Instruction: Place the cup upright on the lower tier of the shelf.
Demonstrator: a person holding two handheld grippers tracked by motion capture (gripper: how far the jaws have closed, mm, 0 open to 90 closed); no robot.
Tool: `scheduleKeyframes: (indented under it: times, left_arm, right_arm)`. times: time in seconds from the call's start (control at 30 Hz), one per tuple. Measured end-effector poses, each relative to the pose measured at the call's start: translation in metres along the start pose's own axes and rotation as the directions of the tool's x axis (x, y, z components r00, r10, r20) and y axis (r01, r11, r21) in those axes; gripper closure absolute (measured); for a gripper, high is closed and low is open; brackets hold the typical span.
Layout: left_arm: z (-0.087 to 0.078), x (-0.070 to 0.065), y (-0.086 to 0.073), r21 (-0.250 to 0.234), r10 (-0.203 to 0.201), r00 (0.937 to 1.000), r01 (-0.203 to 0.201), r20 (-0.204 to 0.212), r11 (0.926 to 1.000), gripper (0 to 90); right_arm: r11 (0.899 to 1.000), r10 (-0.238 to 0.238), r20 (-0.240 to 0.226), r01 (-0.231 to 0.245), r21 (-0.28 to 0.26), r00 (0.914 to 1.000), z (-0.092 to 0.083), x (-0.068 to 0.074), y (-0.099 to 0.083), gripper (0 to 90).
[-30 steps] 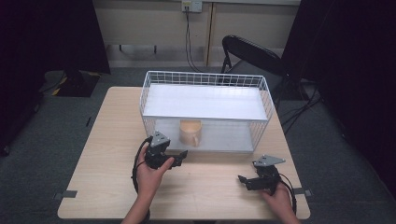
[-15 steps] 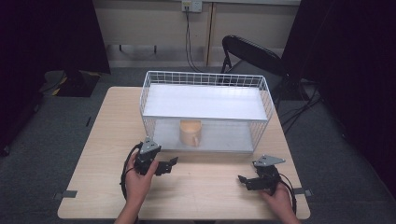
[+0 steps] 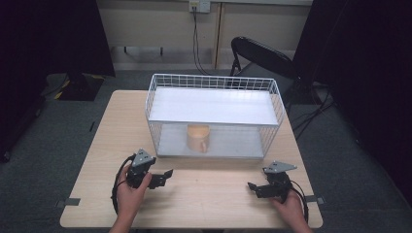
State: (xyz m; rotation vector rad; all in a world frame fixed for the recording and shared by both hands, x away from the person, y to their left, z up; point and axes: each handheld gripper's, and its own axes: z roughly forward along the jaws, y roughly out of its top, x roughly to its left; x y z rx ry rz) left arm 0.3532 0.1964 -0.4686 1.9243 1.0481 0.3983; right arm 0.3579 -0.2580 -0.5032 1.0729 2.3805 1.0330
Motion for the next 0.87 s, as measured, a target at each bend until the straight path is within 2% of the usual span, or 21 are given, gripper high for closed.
scheduleKeyframes:
  times: [0.1,0.33,0.57,0.67,0.77,0.87]
  left_arm:
    - [-0.003,0.003,-0.004,0.004,-0.007,1.0,0.007,-0.005,1.0,16.1]
    - [-0.007,0.005,-0.012,0.016,0.02,0.9998,-0.02,-0.01,0.9997,16.2]
    - [-0.009,0.01,-0.024,0.06,0.01,0.9998,-0.009,-0.016,0.9982,16.2]
    - [-0.009,0.011,-0.027,0.08,0.033,0.9992,-0.031,-0.023,0.9963,16.3]
    - [-0.009,0.011,-0.029,0.089,0.028,0.9992,-0.025,-0.028,0.9957,16.2]
    - [-0.007,0.009,-0.03,0.106,0.041,0.9984,-0.037,-0.038,0.9937,16.3]
  right_arm:
    - [1.0,0.0,0.0,0.0,0.0,1.0,0.0,0.0,0.0,11.8]
    - [1.0,-0.001,0.0,0.001,0.0,1.0,0.0,0.0,0.0,11.8]
    - [1.0,0.0,0.0,0.0,0.0,1.0,0.0,0.0,0.0,11.8]
    - [1.0,0.0,0.0,0.0,0.0,1.0,0.0,0.0,0.0,11.8]
    - [1.0,0.0,0.0,0.0,0.0,1.0,0.0,0.0,0.0,11.8]
    - [1.0,0.0,0.0,0.0,0.0,1.0,0.0,0.0,0.0,11.8]
